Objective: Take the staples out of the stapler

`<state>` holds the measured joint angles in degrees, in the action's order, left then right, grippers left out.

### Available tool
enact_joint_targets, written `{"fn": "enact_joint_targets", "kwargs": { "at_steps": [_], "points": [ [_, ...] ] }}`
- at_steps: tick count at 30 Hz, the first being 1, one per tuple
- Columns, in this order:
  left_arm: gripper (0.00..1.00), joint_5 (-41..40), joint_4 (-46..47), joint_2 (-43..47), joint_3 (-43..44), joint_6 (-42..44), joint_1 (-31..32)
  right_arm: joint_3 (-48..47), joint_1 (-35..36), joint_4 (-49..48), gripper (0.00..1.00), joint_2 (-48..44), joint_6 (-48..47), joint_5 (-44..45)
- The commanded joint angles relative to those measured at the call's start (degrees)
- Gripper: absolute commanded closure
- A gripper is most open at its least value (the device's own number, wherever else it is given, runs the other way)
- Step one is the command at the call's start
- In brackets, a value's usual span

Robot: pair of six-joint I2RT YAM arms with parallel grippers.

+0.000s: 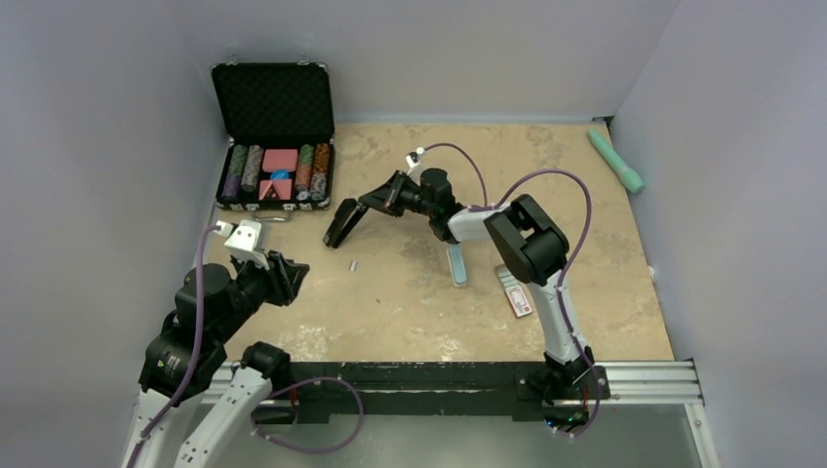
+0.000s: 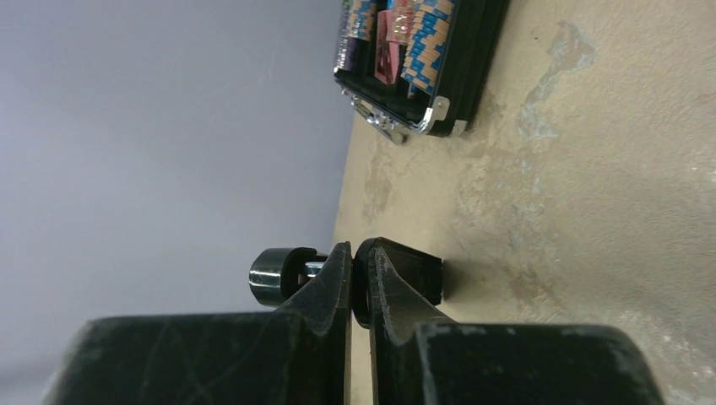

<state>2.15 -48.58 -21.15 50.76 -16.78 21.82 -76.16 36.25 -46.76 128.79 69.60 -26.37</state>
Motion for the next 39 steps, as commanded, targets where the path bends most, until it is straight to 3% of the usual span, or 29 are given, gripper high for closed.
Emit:
{"fn": "enact_joint_targets", "kwargs": {
  "at_steps": [1,3,8,17,34,37,39],
  "points": [
    [0.60,0.1,1.0,0.0,-0.2,1.2,0.0,0.2,0.0,2.6,0.92,-4.0,-4.7,1.7],
    [0.60,0.0,1.1,0.1,-0.2,1.2,-0.1,0.6,0.0,2.8,0.82,-4.5,-5.4,1.8],
    [0.60,0.0,1.0,-0.2,-0.2,1.2,-0.1,1.3,0.0,4.2,0.70,-6.0,-6.9,2.3],
    [0.60,0.1,1.1,-0.6,-0.2,1.3,-0.1,-0.5,0.0,18.7,0.44,-11.2,-13.4,8.9],
    [0.59,1.2,1.6,-1.5,-0.4,1.6,-0.1,-2.8,2.6,35.9,0.35,-21.5,-23.9,15.6],
    [0.30,1.6,1.8,-2.2,-0.5,0.1,-0.1,-1.9,3.3,39.3,0.33,-25.7,-26.6,17.7],
    [0.02,2.2,1.1,-3.3,0.0,-0.2,-0.1,-0.8,3.7,42.1,0.31,-28.9,-28.9,20.5]
  ]
}}
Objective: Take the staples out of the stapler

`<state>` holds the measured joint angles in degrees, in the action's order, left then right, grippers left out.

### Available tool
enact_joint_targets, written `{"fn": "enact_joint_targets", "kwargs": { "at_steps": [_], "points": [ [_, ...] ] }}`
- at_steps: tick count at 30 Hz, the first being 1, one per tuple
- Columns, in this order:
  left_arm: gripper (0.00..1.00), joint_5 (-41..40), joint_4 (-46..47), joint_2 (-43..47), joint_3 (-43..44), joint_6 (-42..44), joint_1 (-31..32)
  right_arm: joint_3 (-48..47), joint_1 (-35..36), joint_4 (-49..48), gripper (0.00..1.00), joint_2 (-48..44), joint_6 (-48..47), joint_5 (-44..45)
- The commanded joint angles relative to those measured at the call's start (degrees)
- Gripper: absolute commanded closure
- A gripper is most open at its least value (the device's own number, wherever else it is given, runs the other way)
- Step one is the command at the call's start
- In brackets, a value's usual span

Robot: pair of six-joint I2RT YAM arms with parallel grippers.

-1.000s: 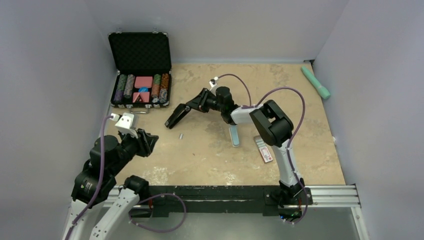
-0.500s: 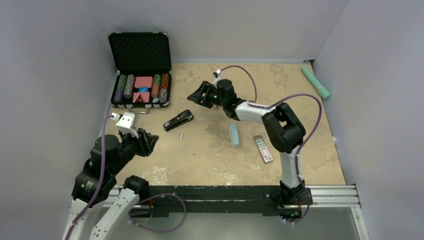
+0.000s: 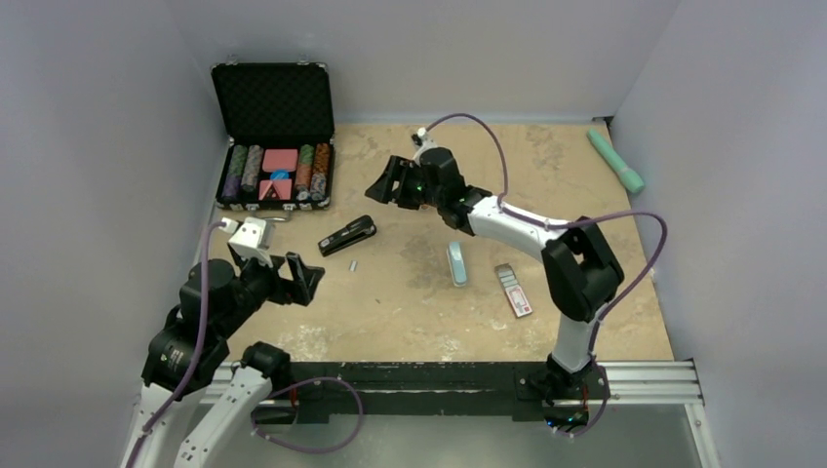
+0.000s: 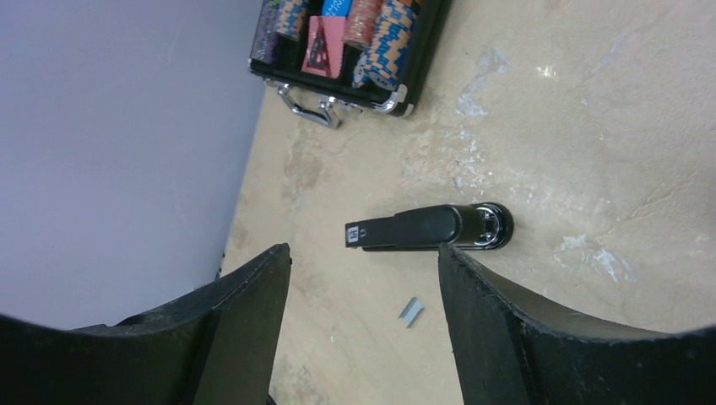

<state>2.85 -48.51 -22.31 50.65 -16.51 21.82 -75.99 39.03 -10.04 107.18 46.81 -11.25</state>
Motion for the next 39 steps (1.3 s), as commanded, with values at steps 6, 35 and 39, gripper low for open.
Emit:
{"fn": "enact_joint_targets", "kwargs": {
  "at_steps": [6,35,39],
  "points": [
    [0.00,0.3,0.3,-2.7,0.4,-0.4,-0.1,4.5,1.1,15.4,0.27,-16.0,-11.3,18.9],
    [0.01,0.8,0.4,-1.6,0.3,0.0,-0.1,20.8,1.1,22.0,0.53,-13.4,-10.6,34.5],
    [0.01,0.9,0.6,-1.8,0.3,0.1,-0.1,20.9,1.5,22.9,0.63,-13.7,-10.9,34.5]
  ]
}}
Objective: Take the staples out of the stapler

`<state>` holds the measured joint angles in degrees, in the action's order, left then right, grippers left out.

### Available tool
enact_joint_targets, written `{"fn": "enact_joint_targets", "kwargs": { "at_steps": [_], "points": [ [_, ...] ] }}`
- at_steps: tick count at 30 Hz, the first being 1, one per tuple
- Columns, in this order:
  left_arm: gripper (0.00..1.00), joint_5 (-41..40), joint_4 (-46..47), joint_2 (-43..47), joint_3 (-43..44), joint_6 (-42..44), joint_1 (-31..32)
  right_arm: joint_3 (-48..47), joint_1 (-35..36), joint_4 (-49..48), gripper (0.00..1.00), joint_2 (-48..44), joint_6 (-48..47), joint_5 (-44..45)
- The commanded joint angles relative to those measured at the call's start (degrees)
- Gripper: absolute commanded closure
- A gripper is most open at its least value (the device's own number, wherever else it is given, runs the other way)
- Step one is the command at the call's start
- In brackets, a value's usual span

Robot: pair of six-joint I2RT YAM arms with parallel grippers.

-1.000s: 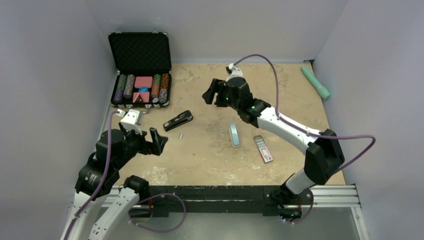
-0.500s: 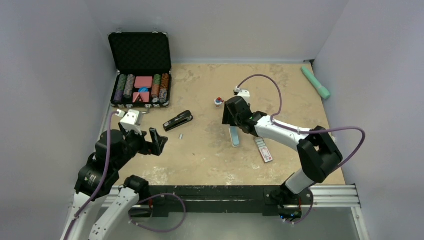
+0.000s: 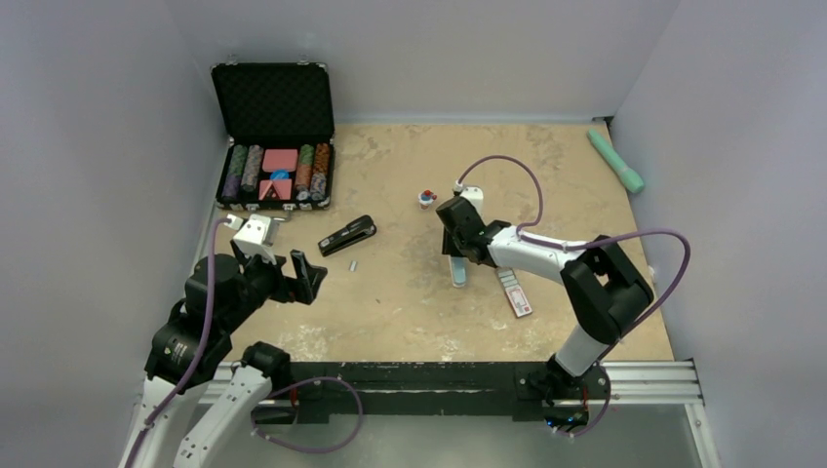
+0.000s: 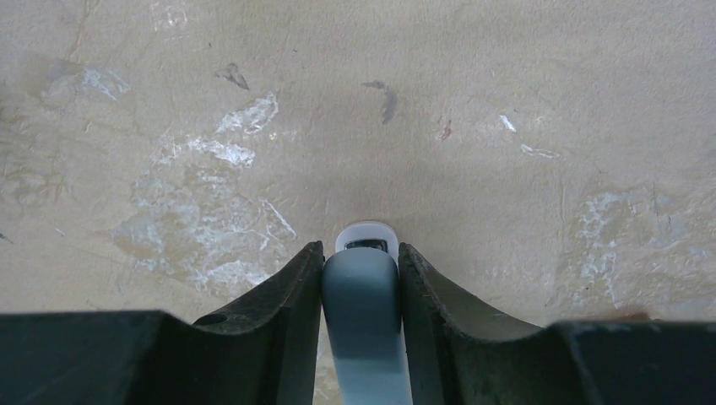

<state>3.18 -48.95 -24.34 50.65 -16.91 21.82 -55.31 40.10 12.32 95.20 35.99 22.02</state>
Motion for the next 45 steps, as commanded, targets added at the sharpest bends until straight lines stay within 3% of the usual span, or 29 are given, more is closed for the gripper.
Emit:
{"fn": "enact_joint_targets", "kwargs": {
  "at_steps": [1,6,13,19,32,38,45],
  "points": [
    [0.01,0.6,1.0,0.2,0.3,0.5,-0.1,0.2,0.6,0.7,0.65,-1.6,-0.1,1.0],
    [0.01,0.6,1.0,0.3,0.2,0.5,-0.1,0.3,1.9,1.5,0.65,-1.3,0.4,0.2],
    [0.01,0.6,1.1,0.1,0.1,0.5,-0.1,0.0,3.5,3.6,0.46,-2.3,0.8,1.8],
    [0.01,0.6,1.1,0.0,0.2,0.5,-0.1,0.4,4.6,4.8,0.46,-3.1,1.7,2.2],
    [0.01,0.8,1.2,-0.2,0.2,0.6,-0.1,-0.5,4.6,5.0,0.87,-2.5,0.4,2.8],
    [0.01,0.8,1.3,-0.3,0.2,0.5,0.0,-0.8,5.3,3.8,0.97,-4.6,-3.0,0.9],
    [0.01,1.2,1.2,-0.1,0.2,0.6,-0.1,-0.7,8.6,-1.6,1.00,-8.0,-11.3,-9.2]
  ]
}}
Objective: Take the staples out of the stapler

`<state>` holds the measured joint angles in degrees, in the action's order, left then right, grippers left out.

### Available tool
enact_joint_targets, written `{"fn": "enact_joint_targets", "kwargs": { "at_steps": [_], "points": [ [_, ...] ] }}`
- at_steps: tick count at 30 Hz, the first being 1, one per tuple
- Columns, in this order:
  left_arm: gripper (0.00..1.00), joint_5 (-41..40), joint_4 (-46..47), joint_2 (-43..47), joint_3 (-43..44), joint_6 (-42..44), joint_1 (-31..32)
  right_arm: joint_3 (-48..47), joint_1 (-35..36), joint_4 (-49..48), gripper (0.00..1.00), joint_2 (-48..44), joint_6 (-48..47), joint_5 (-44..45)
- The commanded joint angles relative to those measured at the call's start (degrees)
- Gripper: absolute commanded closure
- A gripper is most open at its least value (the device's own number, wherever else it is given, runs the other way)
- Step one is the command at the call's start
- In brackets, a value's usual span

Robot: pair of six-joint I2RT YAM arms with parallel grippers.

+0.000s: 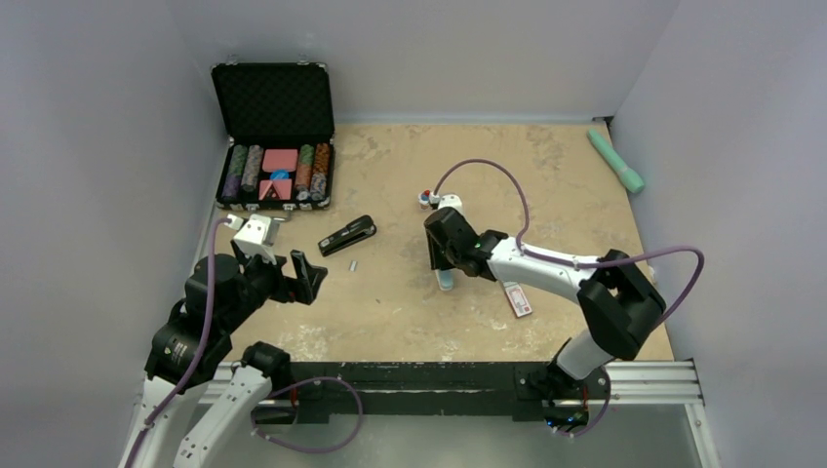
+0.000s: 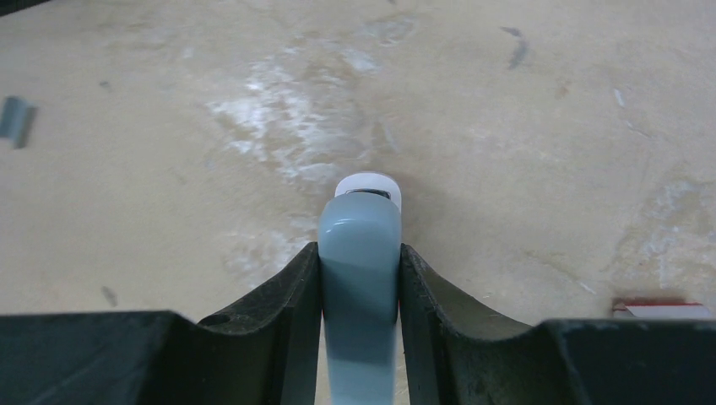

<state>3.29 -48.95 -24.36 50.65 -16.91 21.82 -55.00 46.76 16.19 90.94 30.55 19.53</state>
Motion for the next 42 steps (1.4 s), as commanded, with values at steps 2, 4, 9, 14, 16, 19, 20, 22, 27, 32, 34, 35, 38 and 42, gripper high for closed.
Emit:
{"fn": "enact_joint_targets", "kwargs": {
  "at_steps": [2,4,9,14,16,19,20,22,27,32,34,35,38,42],
  "points": [
    [0.01,1.3,1.2,0.0,0.2,0.6,-0.1,-0.1,2.0,-8.2,1.00,-5.1,-8.2,-12.8],
    [0.01,1.9,1.4,0.0,0.1,0.6,-0.1,1.3,2.1,-11.3,1.00,-7.4,-10.5,-18.7],
    [0.01,4.7,2.0,0.3,-0.1,0.8,-0.1,3.8,2.2,-16.6,1.00,-12.8,-15.6,-32.5],
    [0.01,10.0,3.3,0.2,-0.6,1.0,-0.1,5.1,2.2,-19.6,1.00,-17.6,-17.7,-40.4],
    [0.01,12.6,3.9,-0.4,-0.8,1.1,0.0,5.3,2.2,-20.4,1.00,-18.6,-18.1,-43.2],
    [0.03,15.0,4.2,-0.7,-0.5,1.0,-0.1,5.6,2.3,-21.7,1.00,-19.7,-18.4,-47.0],
    [0.03,15.7,4.5,-0.5,-0.5,1.0,-0.2,5.8,2.2,-22.4,1.00,-20.3,-18.4,-48.0],
    [0.04,17.9,5.7,0.2,-0.8,1.0,-0.1,6.1,2.3,-23.7,1.00,-21.4,-18.4,-50.3],
    [0.08,25.8,11.6,0.9,-2.3,-0.5,-0.1,6.3,2.3,-26.6,1.00,-23.3,-18.7,-56.6],
    [0.14,30.6,15.7,1.1,-2.7,-1.0,-0.1,5.5,2.2,-25.9,1.00,-24.4,-20.5,-61.7],
    [0.17,32.3,17.2,1.2,-2.8,-0.9,-0.1,5.5,2.2,-25.8,1.00,-25.1,-21.0,-63.3],
    [0.18,33.1,18.1,1.1,-2.8,-1.1,-0.1,5.4,2.2,-25.8,1.00,-25.5,-21.2,-63.9],
    [0.18,36.3,21.0,-0.1,-2.5,-1.9,-0.1,5.2,2.2,-25.5,1.00,-26.4,-21.4,-64.8],
    [0.19,40.1,26.2,-1.5,-3.1,-4.3,-0.1,4.7,2.2,-25.7,1.00,-27.1,-21.3,-66.6]
  ]
}}
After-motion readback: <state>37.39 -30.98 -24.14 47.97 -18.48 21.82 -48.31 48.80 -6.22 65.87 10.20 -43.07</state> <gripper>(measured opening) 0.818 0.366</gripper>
